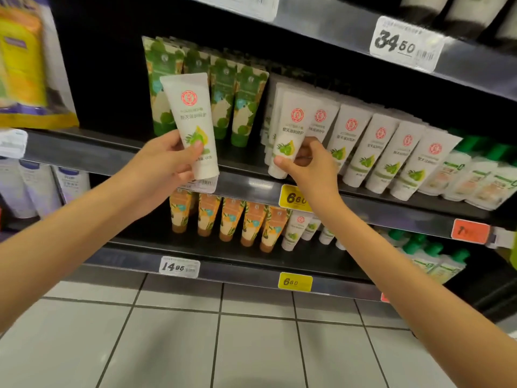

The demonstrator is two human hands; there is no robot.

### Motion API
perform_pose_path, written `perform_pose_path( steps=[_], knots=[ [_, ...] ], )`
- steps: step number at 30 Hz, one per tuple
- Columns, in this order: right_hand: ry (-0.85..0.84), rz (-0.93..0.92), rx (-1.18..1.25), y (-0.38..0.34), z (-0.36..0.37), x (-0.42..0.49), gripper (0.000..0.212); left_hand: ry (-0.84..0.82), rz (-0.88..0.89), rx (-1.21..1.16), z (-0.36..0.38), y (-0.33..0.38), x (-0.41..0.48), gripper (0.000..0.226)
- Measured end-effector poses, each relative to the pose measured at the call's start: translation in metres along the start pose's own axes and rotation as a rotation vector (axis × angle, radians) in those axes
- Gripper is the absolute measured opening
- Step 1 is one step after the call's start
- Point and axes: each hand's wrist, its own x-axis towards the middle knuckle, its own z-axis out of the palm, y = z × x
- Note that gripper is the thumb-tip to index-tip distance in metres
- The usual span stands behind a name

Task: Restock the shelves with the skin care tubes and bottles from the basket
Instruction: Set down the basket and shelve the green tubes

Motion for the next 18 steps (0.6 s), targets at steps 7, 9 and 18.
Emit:
perform_pose_path(
  steps=[7,9,18],
  knots=[
    [0.076,0.015,0.007,0.0,0.011,-0.004,0.037,-0.043,-0.029,-0.02,0.005,-0.001,-0.009,0.027],
    [0.088,0.03,0.02,-0.001,0.012,-0.005,0.038,-0.052,-0.037,-0.025,0.007,-0.002,-0.011,0.024],
    [0.16,0.104,0.021,-0.001,0.02,0.001,0.034,-0.046,-0.081,-0.011,0.005,-0.002,-0.017,0.026]
  ],
)
